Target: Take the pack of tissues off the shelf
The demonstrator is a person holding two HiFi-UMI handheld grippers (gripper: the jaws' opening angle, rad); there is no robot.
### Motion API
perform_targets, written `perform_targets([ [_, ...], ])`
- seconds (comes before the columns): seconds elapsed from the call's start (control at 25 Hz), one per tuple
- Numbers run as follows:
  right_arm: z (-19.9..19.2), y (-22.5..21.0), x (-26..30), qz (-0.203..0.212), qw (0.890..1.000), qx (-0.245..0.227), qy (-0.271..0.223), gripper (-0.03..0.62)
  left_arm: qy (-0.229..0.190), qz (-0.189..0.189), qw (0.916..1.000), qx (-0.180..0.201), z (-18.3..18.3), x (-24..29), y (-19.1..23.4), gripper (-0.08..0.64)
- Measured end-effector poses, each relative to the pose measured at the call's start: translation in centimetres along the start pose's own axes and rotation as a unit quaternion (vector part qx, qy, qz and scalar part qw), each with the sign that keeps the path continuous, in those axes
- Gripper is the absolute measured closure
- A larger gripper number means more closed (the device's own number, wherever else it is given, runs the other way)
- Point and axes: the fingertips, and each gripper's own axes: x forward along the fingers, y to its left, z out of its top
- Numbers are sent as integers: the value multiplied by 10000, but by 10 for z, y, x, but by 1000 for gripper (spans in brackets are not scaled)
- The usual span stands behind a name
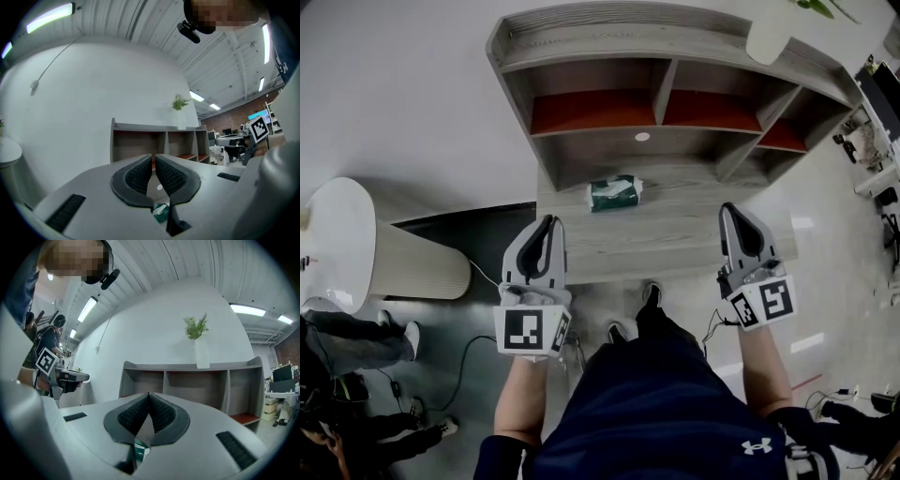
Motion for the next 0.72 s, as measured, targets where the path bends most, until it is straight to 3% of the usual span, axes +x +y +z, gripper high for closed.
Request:
perform_targets([
  [0.72,-5,1,-3,75,9999,86,17,589,133,34,9999,24,-8,0,-3,523],
])
